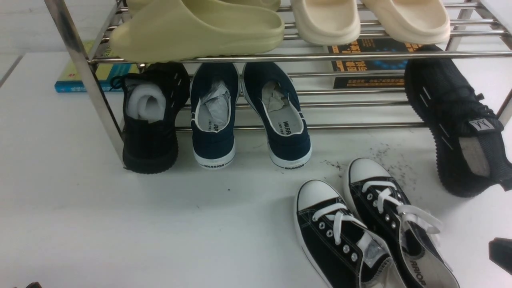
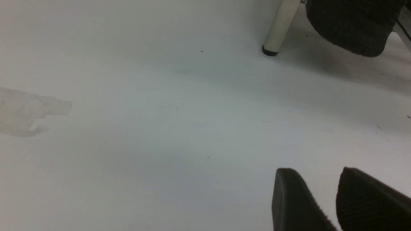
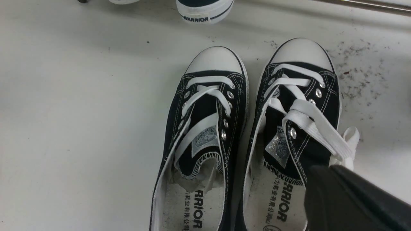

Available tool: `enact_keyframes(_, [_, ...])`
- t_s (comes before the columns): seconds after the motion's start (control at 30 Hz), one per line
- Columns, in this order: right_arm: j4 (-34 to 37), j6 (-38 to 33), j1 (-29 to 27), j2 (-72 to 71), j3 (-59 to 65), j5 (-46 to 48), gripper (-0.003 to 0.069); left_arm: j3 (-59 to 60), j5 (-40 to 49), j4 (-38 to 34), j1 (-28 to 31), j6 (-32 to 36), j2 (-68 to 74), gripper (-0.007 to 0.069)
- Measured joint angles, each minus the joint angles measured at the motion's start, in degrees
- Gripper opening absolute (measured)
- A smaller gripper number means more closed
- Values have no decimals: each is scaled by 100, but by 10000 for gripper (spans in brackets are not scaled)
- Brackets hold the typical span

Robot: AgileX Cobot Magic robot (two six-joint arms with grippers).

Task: Take the shoes off the shelf with your hand on the white table.

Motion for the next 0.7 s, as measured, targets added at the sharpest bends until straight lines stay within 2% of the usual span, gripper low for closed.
enact_keyframes(0.4, [-58,-5,-50,-308,158,-11,-6,0,0,0,0,0,0,242])
enact_keyframes(0.6, [-130,-13,-862,-1297,804,-42,-3,0,0,0,0,0,0,242])
enact_keyframes(0.63, [-130,-46,-1275,-1732,1068,-37,-1,0,0,0,0,0,0,242])
enact_keyframes(0.7, [-162,-88,-1503,-1970,1226,-22,0,0,0,0,0,0,0,242])
